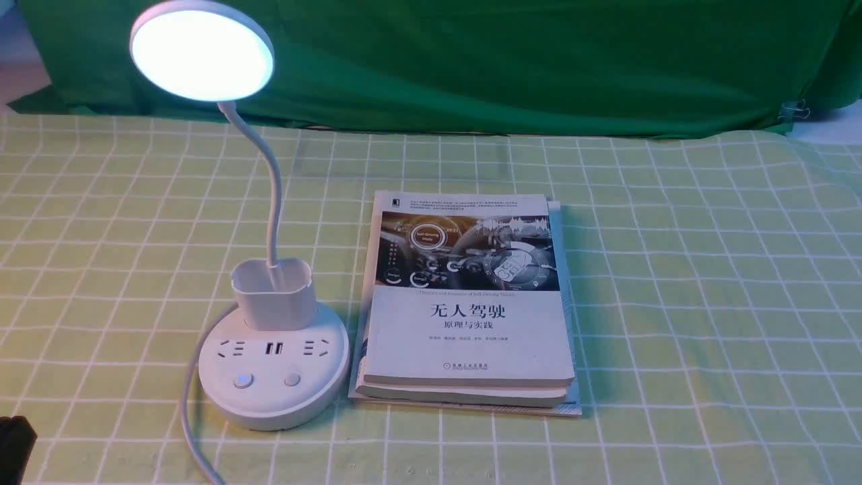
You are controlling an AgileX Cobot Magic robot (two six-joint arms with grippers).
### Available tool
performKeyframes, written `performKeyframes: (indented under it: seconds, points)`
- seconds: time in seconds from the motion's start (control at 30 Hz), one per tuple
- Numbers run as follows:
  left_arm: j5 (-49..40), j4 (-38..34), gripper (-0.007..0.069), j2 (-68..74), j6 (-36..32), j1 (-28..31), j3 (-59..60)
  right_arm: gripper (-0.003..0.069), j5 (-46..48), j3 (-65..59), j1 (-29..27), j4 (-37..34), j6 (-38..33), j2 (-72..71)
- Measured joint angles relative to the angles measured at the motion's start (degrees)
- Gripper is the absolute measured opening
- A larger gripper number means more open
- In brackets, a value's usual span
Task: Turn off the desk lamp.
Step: Use the left arm to press the button switch on the lamp holder
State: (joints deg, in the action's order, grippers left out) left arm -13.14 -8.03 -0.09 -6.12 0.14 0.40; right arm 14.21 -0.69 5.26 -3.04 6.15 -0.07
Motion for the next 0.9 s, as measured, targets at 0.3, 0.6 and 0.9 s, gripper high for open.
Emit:
performKeyframes:
  seconds: [0.3,0.6,0.9]
  points:
    - [0.00,0.00,0.0006,0.00,0.00,0.00,0.00,0.0029,0.00,0.00,0.00,0.00,0.05,0.00]
    - [13.14,-10.25,0.0006,0.00,9.16,0.00,0.05,0.0029,0.00,0.00,0.00,0.00,0.05,0.00]
    - [18.98,-15.86,0.0006,0.14,17.22,0.00,-0.17,0.0029,0.10,0.00,0.00,0.00,0.00,0.00]
